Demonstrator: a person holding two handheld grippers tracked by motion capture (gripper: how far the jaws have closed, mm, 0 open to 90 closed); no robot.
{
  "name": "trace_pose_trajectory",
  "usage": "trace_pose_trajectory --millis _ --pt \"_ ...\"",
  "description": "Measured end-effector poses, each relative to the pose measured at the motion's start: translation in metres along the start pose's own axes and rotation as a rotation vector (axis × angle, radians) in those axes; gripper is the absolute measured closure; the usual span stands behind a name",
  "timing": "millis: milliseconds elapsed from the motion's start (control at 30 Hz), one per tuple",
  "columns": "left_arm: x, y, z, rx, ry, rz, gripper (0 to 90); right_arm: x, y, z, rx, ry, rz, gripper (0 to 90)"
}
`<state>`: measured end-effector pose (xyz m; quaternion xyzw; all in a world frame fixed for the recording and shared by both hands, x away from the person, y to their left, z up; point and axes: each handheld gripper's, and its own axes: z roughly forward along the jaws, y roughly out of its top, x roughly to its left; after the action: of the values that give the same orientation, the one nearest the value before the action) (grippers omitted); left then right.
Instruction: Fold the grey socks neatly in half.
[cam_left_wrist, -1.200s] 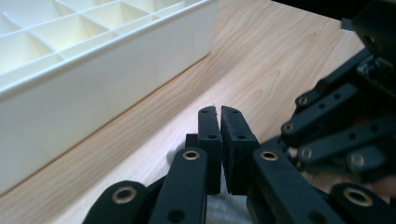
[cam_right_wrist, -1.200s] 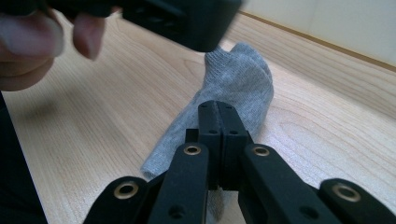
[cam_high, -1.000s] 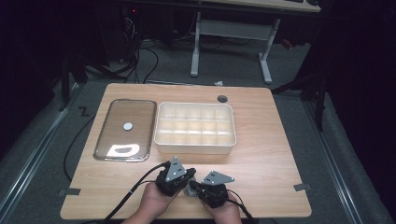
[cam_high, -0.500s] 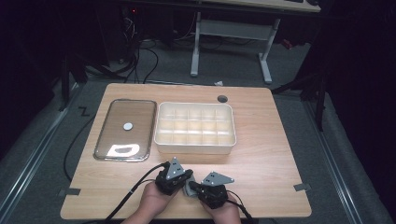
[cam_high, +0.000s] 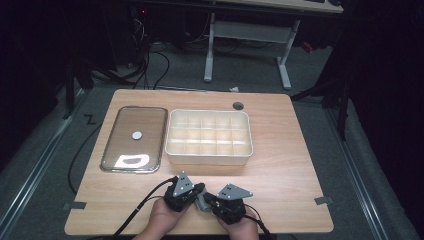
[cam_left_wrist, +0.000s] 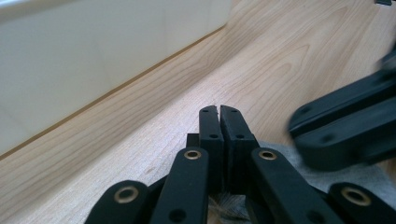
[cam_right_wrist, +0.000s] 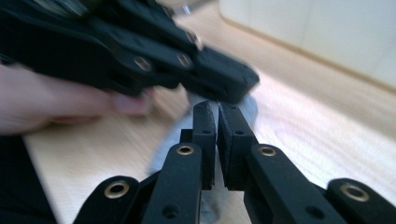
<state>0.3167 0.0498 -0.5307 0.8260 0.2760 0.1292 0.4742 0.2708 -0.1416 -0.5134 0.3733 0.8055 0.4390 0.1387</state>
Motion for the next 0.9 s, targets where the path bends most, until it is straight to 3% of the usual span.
trace_pose_trajectory --millis 133,267,333,433,733,900 --pt "0.000 0.000 0.000 -0.001 0.001 -0.001 88.2 0.009 0.003 -0.015 -0.036 0.041 -0.015 87.3" --pt "0.000 0.000 0.000 0.000 -0.001 0.003 88.3 0.016 -0.006 -0.008 0.024 0.074 -0.026 87.2" --pt "0.000 0.000 0.000 0.000 -0.003 0.006 88.5 0.017 -0.010 -0.003 0.065 0.068 -0.022 87.8" --pt "0.000 0.000 0.000 0.001 -0.007 0.004 88.5 0.015 -0.013 0.000 0.077 0.061 -0.018 89.8" --pt "0.001 -0.001 0.000 0.005 -0.017 -0.006 88.5 0.014 -0.016 0.002 0.079 0.077 -0.015 90.0" --pt "0.001 -0.001 -0.001 0.007 -0.019 -0.002 88.3 0.012 -0.005 -0.013 0.035 0.060 -0.007 81.6"
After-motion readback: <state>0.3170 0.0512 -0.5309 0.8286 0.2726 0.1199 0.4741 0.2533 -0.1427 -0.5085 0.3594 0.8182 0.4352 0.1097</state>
